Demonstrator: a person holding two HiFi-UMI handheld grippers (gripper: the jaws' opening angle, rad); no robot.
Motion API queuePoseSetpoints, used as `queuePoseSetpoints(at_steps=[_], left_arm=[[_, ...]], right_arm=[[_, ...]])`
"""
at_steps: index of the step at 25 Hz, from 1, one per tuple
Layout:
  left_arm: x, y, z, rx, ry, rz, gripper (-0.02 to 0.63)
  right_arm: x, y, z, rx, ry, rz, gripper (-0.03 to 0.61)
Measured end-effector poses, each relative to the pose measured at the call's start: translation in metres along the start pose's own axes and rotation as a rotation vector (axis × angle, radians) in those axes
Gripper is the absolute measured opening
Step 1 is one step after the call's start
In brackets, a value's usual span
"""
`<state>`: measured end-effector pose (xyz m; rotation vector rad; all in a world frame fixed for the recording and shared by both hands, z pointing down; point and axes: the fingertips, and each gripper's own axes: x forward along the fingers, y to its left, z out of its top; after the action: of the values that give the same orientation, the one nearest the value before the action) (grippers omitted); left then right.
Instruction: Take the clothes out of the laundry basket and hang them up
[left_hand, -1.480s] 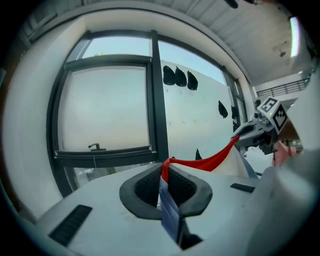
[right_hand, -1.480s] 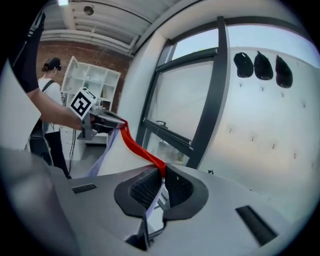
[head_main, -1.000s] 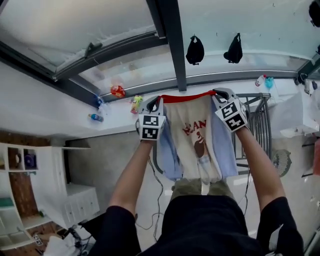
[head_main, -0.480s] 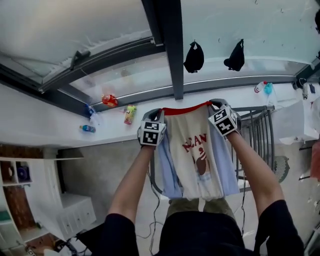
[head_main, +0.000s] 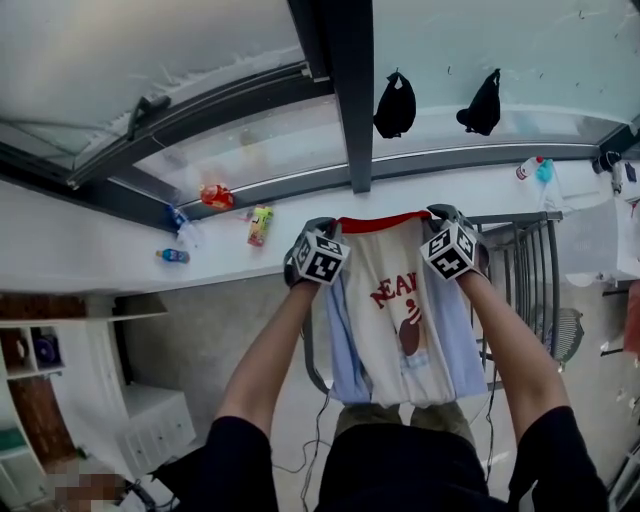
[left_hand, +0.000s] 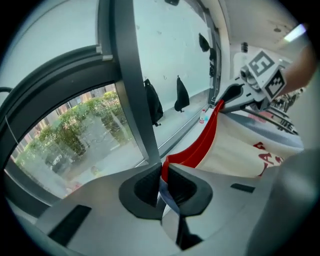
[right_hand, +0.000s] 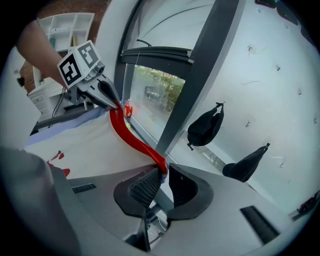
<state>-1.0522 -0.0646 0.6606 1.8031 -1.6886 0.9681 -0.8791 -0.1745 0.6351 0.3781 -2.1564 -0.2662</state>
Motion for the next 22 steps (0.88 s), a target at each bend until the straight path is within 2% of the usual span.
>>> queuePoseSetpoints(at_steps=[4, 9, 11, 15, 22], left_arm=[[0.006, -0.003, -0.001, 0.052, 0.022, -0.002, 0.014], [0.015, -0.01, -0.002, 0.099, 0.049, -0.017, 0.014], [0.015, -0.008, -0.004, 0.072, 0.044, -0.02, 0.028], [0.003, 0.0, 0.0, -0.012, -0.002, -0.029, 0.121], [-0.035, 0.004, 0.017, -0.074, -0.096, -0.017, 0.124]], right_arm=[[0.01, 0.008, -0.008, -0.033, 0.03, 0.004, 0.017], [0.012, 0.003, -0.008, -0.067, 0.033, -0.025, 0.068], [0.011, 0.002, -0.007, -0.044, 0.026, -0.027, 0.105], [0.002, 0.001, -0.01, 0.01, 0.019, -0.014, 0.167], [-0.04, 0.0, -0.016, 0.152, -0.015, -0.011, 0.184]])
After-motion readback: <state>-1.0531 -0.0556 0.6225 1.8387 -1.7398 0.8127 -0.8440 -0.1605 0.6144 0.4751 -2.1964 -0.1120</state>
